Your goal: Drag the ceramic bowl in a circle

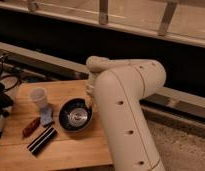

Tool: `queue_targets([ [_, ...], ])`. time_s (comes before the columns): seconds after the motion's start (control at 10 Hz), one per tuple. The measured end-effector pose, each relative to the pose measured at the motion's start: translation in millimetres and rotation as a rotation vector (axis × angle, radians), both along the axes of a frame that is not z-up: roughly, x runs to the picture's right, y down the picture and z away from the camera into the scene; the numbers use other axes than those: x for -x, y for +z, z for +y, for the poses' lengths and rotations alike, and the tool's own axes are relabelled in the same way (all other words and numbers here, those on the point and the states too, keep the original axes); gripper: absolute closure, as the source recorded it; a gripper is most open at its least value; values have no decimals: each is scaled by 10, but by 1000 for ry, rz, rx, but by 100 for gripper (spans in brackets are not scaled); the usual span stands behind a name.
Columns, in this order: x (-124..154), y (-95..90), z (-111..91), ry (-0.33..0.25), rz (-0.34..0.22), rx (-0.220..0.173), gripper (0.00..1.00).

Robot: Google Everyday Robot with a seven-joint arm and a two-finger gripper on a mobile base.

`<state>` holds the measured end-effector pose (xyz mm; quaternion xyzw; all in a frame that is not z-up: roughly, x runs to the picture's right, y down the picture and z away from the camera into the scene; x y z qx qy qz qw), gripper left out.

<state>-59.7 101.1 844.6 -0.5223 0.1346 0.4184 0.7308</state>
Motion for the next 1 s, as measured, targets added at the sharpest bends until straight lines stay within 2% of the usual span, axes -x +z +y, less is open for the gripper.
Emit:
queue_targets([
  [0.2,-132,-17,-107,29,19,-14,100],
  [0.4,-423,0,-296,67,67,-23,100],
  [0.5,-515,-2,-345,78,83,-26,100],
  [0.7,-874,-29,-417,111,132,-25,100],
  [0.8,-966,-23,-398,101,123,-23,100],
  [1.0,-925,-57,-333,83,107,-21,100],
])
